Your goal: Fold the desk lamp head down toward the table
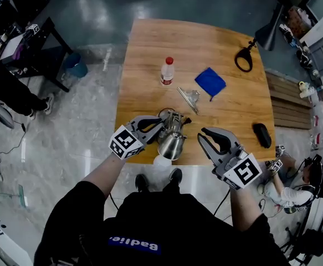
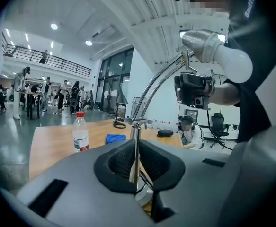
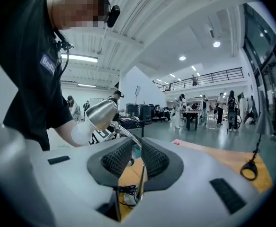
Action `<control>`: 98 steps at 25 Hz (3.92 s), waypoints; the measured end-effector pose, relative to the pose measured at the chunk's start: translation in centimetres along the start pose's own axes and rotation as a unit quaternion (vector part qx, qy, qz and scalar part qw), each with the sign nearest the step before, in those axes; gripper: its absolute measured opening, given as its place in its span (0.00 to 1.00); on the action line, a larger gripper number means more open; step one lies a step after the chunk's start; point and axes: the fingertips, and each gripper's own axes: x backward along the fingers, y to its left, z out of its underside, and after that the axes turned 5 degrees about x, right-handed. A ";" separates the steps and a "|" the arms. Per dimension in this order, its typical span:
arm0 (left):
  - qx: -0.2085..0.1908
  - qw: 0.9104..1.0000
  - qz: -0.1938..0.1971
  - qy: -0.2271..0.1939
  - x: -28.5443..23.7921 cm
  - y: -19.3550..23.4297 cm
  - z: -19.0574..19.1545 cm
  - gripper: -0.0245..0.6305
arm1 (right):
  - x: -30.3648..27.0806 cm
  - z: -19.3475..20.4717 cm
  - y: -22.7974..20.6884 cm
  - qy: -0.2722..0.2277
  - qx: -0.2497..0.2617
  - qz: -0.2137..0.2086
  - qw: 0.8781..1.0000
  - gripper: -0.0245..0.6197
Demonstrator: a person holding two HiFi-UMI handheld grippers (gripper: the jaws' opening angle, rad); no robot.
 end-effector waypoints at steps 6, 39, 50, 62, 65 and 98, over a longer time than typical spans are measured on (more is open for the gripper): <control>-0.007 1.000 0.020 0.011 -2.2 1.0 0.5 0.14 | -2.0 1.4 0.4 0.065 0.138 -0.046 0.987 0.17; -0.043 0.993 0.103 0.040 -6.4 0.1 0.9 0.22 | -6.7 2.2 2.2 0.108 0.449 -0.131 0.877 0.08; -0.020 0.993 0.115 0.031 -6.3 0.2 0.7 0.22 | -6.4 9.4 8.0 0.161 0.522 -0.215 0.810 0.16; -0.034 0.981 0.187 0.051 -6.2 0.2 0.8 0.22 | -7.5 12.6 8.6 0.162 0.588 -0.209 0.764 0.19; -0.033 0.978 0.200 0.053 -6.2 0.2 0.7 0.22 | -7.6 13.4 8.6 0.165 0.594 -0.216 0.758 0.20; 0.011 0.998 0.066 0.008 5.0 2.7 -0.6 0.30 | -3.7 10.7 11.8 0.176 0.385 -0.131 0.896 0.34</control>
